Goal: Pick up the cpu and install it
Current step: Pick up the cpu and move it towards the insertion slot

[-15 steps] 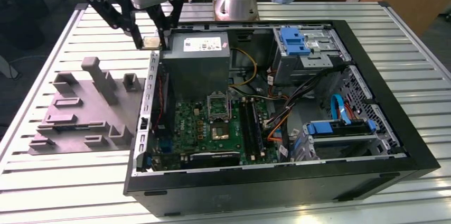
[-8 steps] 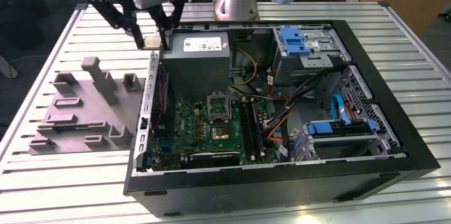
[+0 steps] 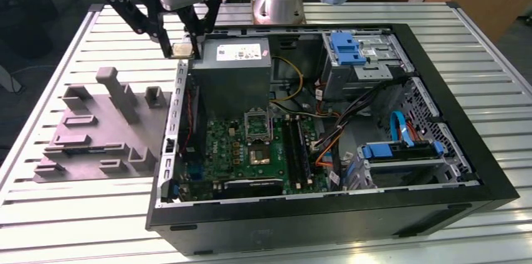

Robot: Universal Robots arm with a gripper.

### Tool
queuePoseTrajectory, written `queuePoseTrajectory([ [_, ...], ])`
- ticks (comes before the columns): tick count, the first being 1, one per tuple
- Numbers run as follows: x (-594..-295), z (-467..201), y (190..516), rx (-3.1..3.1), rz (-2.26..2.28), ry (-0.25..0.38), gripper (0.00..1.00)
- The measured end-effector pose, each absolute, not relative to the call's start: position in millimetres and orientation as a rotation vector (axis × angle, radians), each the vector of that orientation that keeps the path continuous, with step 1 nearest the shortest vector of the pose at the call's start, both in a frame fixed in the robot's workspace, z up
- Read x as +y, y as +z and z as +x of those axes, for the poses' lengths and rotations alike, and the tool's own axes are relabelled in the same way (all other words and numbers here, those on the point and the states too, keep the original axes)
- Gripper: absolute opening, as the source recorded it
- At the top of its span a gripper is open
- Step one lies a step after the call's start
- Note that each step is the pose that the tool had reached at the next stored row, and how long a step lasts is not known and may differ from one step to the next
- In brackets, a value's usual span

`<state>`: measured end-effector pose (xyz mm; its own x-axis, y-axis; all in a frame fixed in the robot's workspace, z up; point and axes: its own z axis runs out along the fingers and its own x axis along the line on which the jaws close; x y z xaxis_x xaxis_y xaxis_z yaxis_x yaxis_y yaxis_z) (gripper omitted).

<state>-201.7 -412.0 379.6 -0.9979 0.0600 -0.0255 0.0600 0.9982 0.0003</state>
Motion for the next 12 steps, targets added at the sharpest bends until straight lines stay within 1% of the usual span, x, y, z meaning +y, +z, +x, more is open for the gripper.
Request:
queuePoseTrajectory([
  [12, -412, -189, 380, 3.115, 0.094, -0.001, 0.47],
])
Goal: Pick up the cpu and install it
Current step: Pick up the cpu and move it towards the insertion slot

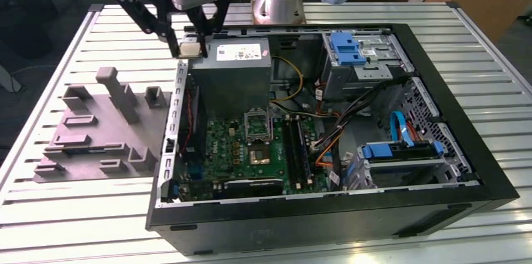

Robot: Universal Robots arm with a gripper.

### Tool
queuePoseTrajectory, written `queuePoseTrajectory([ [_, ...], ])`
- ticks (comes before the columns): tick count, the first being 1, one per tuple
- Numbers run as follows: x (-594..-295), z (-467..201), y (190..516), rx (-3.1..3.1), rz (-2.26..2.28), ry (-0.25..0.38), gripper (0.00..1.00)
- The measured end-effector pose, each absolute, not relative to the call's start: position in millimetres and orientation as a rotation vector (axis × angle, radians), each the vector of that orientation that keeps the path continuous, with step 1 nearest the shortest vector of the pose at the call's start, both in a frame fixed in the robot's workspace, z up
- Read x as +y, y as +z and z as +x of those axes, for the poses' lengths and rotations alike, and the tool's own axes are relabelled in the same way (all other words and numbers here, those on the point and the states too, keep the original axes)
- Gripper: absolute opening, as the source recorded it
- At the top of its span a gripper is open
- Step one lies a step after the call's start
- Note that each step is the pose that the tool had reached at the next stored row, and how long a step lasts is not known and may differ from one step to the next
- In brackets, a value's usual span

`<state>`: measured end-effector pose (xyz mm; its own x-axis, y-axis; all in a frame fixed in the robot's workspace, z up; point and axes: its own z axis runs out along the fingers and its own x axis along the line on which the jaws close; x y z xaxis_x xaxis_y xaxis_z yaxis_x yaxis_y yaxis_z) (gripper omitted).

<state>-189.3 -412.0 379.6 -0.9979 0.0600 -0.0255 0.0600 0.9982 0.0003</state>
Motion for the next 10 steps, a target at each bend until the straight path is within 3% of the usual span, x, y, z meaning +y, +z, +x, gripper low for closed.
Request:
queuePoseTrajectory([
  [10, -412, -176, 380, 3.115, 0.094, -0.001, 0.47],
])
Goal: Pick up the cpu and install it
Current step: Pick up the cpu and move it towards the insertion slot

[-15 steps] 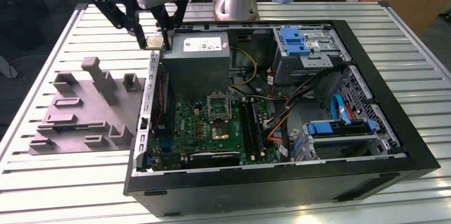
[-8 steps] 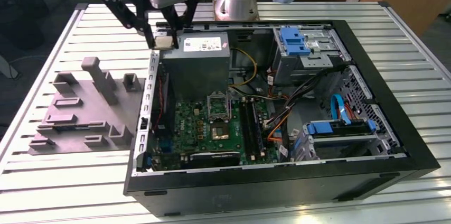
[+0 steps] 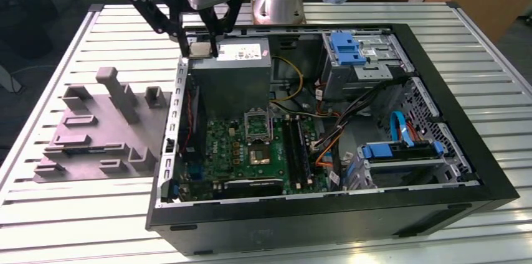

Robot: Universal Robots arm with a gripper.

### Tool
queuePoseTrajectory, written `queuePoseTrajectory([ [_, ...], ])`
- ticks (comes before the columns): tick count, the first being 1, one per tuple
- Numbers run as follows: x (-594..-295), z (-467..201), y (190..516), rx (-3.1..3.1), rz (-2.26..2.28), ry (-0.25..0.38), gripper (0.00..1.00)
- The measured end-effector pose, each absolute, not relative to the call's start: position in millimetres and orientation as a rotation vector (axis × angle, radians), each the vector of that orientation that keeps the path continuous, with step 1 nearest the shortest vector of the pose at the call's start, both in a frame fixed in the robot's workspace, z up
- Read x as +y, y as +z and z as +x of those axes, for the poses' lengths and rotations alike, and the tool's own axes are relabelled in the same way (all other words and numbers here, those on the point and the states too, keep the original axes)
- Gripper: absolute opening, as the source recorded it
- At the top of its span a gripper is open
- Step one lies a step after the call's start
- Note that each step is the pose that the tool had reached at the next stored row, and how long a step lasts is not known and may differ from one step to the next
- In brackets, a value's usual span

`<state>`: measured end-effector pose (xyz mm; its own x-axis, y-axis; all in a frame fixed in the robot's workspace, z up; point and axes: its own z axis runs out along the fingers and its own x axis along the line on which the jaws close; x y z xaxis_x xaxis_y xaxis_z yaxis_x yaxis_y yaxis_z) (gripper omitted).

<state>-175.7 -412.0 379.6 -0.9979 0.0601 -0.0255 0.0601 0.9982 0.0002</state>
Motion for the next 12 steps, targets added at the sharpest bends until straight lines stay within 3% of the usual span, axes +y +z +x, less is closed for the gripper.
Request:
queuePoseTrajectory([
  [12, -419.0, -174.7, 379.6, 3.115, 0.094, -0.001, 0.47],
])
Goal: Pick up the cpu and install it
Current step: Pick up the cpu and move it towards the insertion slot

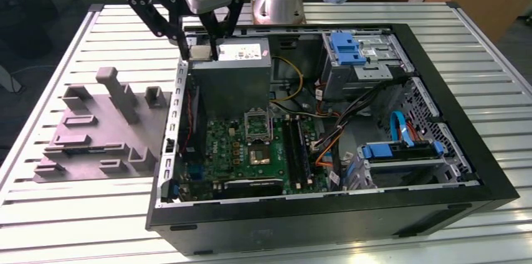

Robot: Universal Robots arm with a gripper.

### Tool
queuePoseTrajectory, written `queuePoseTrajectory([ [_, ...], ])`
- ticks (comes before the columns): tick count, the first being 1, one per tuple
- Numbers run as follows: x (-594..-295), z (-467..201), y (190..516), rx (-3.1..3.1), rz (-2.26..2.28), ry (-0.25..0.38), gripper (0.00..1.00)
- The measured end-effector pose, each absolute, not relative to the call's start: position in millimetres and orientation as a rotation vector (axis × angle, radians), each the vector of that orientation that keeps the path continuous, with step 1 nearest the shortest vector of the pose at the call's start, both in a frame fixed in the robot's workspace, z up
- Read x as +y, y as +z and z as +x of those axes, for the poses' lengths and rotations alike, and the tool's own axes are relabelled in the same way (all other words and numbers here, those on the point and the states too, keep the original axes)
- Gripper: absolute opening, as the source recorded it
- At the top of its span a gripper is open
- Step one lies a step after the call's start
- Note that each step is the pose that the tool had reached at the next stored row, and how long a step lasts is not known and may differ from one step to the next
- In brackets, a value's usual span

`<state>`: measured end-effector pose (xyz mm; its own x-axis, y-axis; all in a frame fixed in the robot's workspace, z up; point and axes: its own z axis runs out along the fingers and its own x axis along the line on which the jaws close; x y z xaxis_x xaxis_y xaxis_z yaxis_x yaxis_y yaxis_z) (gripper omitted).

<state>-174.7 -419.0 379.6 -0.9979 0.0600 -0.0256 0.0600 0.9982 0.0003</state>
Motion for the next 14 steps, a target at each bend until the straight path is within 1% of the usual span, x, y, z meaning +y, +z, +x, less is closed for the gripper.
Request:
queuePoseTrajectory([
  [14, -419, -146, 380, 3.115, 0.094, -0.001, 0.47],
])
